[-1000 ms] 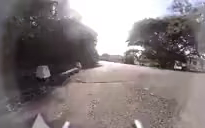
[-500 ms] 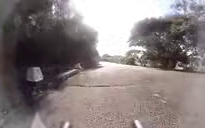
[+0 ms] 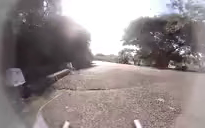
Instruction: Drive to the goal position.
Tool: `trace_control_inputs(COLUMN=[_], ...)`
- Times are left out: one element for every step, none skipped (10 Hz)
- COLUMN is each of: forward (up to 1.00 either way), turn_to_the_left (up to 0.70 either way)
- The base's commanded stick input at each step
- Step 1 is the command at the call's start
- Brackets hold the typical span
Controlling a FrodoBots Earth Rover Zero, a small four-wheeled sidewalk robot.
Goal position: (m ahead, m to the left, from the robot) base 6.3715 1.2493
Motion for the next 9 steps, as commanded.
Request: trace_control_inputs(forward=[0.70,0.70,0.70,0.70,0.70,0.70,0.70,0.70,0.70], turn_to_the_left=[0.00,0.00,0.00,0.00,-0.14,-0.21,-0.27,-0.35,-0.35])
